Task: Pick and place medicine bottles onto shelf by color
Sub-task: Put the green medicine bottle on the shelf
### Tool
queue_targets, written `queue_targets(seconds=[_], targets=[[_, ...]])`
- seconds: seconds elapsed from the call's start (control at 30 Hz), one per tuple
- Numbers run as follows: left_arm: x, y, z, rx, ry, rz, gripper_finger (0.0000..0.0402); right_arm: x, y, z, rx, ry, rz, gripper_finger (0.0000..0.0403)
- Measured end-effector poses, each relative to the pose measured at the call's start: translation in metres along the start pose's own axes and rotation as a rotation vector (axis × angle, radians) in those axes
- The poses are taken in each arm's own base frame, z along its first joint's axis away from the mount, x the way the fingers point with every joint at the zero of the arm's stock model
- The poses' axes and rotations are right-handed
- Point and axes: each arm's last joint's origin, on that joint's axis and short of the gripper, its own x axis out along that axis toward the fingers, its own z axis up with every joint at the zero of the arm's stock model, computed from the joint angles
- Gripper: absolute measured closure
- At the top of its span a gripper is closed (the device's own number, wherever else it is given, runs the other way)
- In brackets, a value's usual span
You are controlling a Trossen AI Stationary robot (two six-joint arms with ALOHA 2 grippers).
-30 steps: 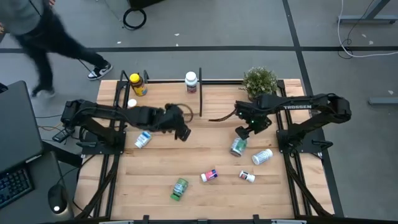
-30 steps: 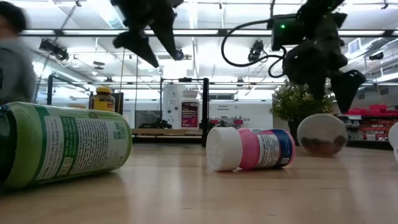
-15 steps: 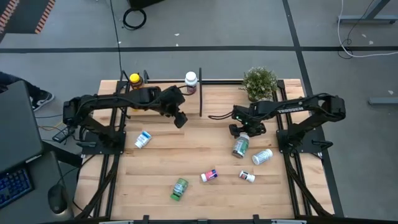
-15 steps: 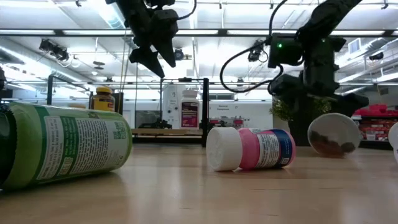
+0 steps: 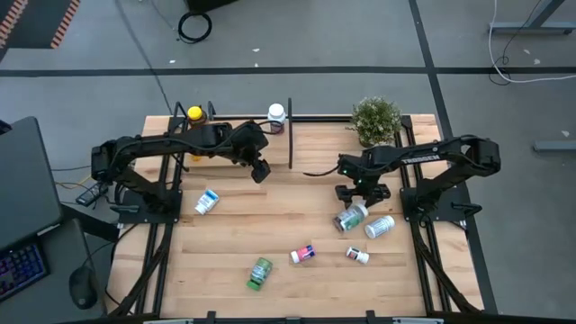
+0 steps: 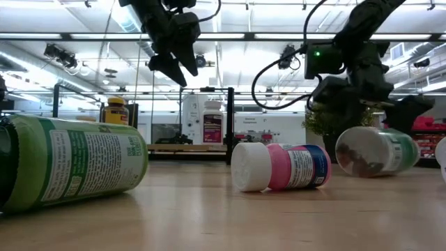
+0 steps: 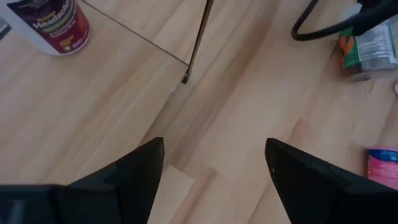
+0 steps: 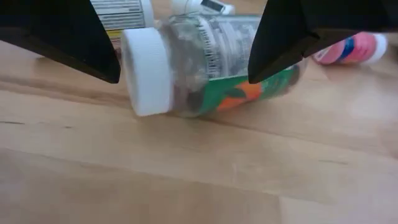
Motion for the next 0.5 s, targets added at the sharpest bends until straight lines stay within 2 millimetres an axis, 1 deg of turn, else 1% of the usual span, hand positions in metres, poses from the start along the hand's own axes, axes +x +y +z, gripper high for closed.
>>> queue_targets(seconds=[0.13,0.23,0.4,0.5], targets=[[0.000,0.000,0.000,0.015,0.004,0.001,0.0116,-0.007,-0.003,-0.003,-0.001,0.053,0.029,0.0041],[0.000,0.000,-0.001,0.015,0.009,0.003,0.0116,-0.013,-0.007,-0.009,-0.042,0.109,0.038,0.0041],[0.000,0.000,-0.001,0.013,0.011,0.003,0.0116,-0.022,-0.015,-0.011,-0.264,0.075,0.035,0.0041],[0.000,0.000,-0.001,-0.022,0.011,0.004,0.0116,-0.026,-0.020,-0.011,-0.322,0.034,0.006,0.0041]])
